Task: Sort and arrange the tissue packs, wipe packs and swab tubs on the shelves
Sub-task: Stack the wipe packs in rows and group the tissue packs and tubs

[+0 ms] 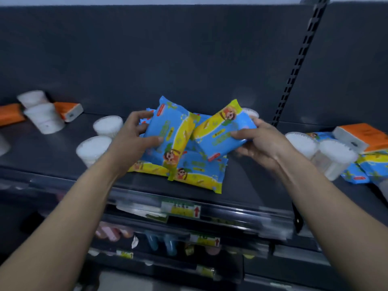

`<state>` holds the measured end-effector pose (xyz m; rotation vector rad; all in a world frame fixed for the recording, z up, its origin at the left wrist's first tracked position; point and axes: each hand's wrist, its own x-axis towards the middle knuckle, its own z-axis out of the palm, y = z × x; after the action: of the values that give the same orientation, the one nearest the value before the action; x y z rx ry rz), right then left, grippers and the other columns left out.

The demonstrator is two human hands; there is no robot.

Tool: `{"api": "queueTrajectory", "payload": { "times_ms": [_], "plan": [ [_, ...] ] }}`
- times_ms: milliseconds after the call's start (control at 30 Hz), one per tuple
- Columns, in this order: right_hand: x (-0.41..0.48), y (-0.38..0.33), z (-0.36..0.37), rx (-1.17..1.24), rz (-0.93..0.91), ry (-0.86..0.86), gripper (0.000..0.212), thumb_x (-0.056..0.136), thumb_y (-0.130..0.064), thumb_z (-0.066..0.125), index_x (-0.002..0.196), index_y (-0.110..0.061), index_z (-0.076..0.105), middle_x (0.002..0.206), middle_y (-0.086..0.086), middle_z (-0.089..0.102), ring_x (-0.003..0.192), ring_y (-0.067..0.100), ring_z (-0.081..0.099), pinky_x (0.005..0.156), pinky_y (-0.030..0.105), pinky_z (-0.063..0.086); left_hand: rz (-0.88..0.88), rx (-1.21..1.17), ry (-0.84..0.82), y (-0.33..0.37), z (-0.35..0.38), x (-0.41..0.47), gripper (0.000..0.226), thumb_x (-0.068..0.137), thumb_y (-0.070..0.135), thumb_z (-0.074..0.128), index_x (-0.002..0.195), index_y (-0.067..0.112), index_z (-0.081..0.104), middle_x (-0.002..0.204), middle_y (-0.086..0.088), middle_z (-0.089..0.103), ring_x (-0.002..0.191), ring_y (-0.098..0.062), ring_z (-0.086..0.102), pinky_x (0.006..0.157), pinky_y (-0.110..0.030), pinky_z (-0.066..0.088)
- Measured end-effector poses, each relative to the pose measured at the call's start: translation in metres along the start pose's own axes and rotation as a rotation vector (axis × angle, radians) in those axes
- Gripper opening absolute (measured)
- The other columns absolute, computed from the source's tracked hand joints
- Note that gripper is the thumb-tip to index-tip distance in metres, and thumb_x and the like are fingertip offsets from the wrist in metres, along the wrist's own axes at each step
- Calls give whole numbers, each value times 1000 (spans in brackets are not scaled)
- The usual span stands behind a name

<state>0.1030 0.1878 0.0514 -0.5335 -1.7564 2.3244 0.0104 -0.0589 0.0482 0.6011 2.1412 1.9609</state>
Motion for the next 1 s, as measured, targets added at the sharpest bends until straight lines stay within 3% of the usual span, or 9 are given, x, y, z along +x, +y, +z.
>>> {"api": "queueTrajectory", "payload": {
  "times_ms": [100,167,300,400,467,533,667,833,1000],
  "plan": [
    [3,-5,24,-132,-116,105,36,74,11,66,105,-6,58,86,10,69,71,21,68,58,26,51,40,256,-178,-7,-38,7,36,73,0,72,93,27,60,84,15,69,72,4,64,65,-14,52],
    [5,-4,41,-270,-162,79,27,72,14,66,88,-7,63,75,6,69,59,14,67,54,23,53,65,476,-291,-8,-56,13,29,66,13,72,87,33,64,84,19,69,80,0,64,72,-19,53],
    [8,13,68,-919,-179,-74,16,71,2,73,82,4,61,74,8,51,69,17,46,65,30,41,132,915,-410,-22,-68,30,36,77,7,71,111,15,64,104,4,61,97,-11,55,80,-21,39],
    [7,35,83,-1179,-156,-73,18,77,-9,71,93,-6,64,77,-5,54,72,7,49,67,20,39,133,1000,-422,-35,-67,42,44,80,12,70,122,15,58,121,-2,59,109,-17,53,88,-24,40],
    [6,46,91,-1262,-154,-7,42,80,-15,71,120,-18,62,112,-4,63,105,12,57,88,20,40,146,1070,-421,-42,-69,48,47,82,16,67,127,20,54,127,-3,57,115,-23,51,94,-31,42],
    [4,51,99,-1376,-114,56,53,81,-22,69,131,-27,53,132,-3,55,125,20,47,103,31,35,193,1134,-448,-47,-69,51,51,82,19,65,131,22,49,130,-2,53,119,-25,49,98,-36,39],
    [-2,63,106,-1573,7,39,57,84,-23,64,134,-38,42,134,-1,47,126,25,37,99,40,27,268,1276,-542,-59,-66,52,56,81,24,63,132,21,41,127,-2,44,121,-24,39,94,-39,35],
    [-4,65,104,-1662,100,-17,82,81,-31,64,147,-30,17,142,3,24,130,28,22,106,43,24,250,1277,-637,-61,-68,56,81,71,33,74,136,18,28,140,-3,24,131,-25,22,100,-41,36],
    [5,63,106,-1776,58,-14,89,81,-42,64,149,-23,11,145,6,23,134,30,22,109,44,21,221,1399,-619,-60,-64,63,91,70,41,73,141,15,23,136,-7,30,127,-27,27,101,-44,35]
  ]
}}
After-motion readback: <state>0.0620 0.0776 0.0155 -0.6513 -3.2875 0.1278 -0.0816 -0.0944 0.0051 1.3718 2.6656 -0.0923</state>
